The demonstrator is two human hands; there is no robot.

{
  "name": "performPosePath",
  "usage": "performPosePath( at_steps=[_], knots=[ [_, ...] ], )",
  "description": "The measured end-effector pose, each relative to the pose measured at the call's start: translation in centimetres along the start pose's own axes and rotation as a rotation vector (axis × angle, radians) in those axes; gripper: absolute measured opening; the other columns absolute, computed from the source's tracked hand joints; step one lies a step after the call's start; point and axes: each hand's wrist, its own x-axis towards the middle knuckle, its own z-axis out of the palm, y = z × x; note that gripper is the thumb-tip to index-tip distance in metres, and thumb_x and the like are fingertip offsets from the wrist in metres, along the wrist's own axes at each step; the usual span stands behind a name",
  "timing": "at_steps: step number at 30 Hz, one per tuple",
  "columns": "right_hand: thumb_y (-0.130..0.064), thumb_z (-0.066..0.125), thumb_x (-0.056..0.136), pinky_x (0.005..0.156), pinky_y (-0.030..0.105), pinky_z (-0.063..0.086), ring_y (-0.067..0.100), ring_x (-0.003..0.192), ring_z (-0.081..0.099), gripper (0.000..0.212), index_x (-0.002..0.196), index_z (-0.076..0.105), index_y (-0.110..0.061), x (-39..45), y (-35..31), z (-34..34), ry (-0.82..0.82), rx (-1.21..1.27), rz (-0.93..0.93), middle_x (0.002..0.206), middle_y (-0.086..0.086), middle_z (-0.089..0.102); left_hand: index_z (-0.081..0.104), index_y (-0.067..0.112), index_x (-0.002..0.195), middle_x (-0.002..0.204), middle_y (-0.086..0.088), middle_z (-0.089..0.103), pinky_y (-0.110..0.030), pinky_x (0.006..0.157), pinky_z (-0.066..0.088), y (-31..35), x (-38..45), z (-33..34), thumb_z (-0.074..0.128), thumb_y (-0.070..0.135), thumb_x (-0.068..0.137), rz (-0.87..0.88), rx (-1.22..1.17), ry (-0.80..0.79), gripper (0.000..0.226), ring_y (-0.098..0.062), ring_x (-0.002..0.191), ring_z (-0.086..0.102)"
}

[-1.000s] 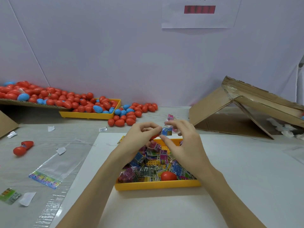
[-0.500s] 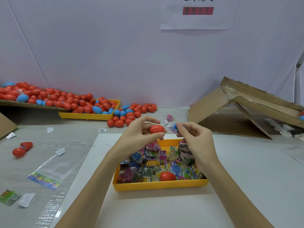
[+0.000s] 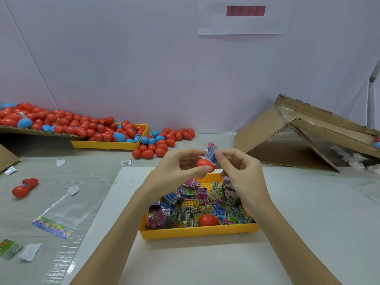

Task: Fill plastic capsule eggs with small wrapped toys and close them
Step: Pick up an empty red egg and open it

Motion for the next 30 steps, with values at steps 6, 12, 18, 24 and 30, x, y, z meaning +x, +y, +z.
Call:
performPosePath(
  at_steps=[6, 12, 18, 24, 30],
  knots=[
    [-0.050, 0.069, 0.086, 0.065, 0.010, 0.051, -0.001, 0.077, 0.070, 0.024, 0.096, 0.079, -0.030, -0.16, -0.18, 0.10, -0.051, -0.030, -0.034, 0.084, -0.013, 0.077, 0.069, 0.016, 0.126, 0.108, 0.005, 0.079, -0.021, 0.088, 0.058, 0.07, -0.03, -0.11, 0.082, 0.033, 0.082, 0.003, 0.000, 0.019, 0.049, -0.012, 0.100, 0.076],
    [-0.044, 0.073, 0.090, 0.051, 0.008, 0.046, -0.001, 0.062, 0.064, 0.015, 0.086, 0.079, -0.031, -0.15, 0.04, 0.10, 0.020, 0.014, 0.006, 0.076, -0.009, 0.074, 0.070, 0.023, 0.122, 0.109, 0.007, 0.078, -0.022, 0.089, 0.058, 0.14, -0.04, -0.11, 0.084, 0.030, 0.083, 0.017, 0.025, 0.018, 0.042, -0.011, 0.101, 0.074],
    [-0.047, 0.075, 0.086, 0.047, 0.009, 0.044, 0.001, 0.054, 0.060, 0.023, 0.089, 0.081, -0.025, -0.11, 0.04, 0.28, 0.071, 0.086, 0.058, 0.077, -0.002, 0.075, 0.071, 0.031, 0.117, 0.106, 0.007, 0.078, -0.021, 0.085, 0.058, 0.33, -0.14, 0.16, 0.084, 0.036, 0.083, 0.023, 0.026, -0.017, 0.037, -0.013, 0.095, 0.076],
    [-0.042, 0.075, 0.089, 0.049, 0.007, 0.043, -0.001, 0.054, 0.060, 0.020, 0.090, 0.081, -0.022, -0.13, 0.01, 0.18, 0.032, 0.087, 0.060, 0.075, -0.005, 0.074, 0.070, 0.026, 0.120, 0.105, 0.002, 0.079, -0.029, 0.089, 0.061, 0.17, -0.11, 0.18, 0.083, 0.036, 0.083, 0.012, -0.002, -0.030, 0.041, -0.020, 0.091, 0.078],
    [-0.043, 0.075, 0.085, 0.050, 0.007, 0.043, -0.002, 0.055, 0.061, 0.024, 0.091, 0.080, -0.020, -0.24, -0.18, 0.09, 0.008, 0.075, 0.040, 0.076, -0.006, 0.074, 0.069, 0.024, 0.119, 0.104, 0.002, 0.079, -0.029, 0.088, 0.061, 0.24, -0.12, 0.14, 0.083, 0.038, 0.082, 0.005, -0.009, -0.033, 0.042, -0.020, 0.089, 0.078]
  ],
)
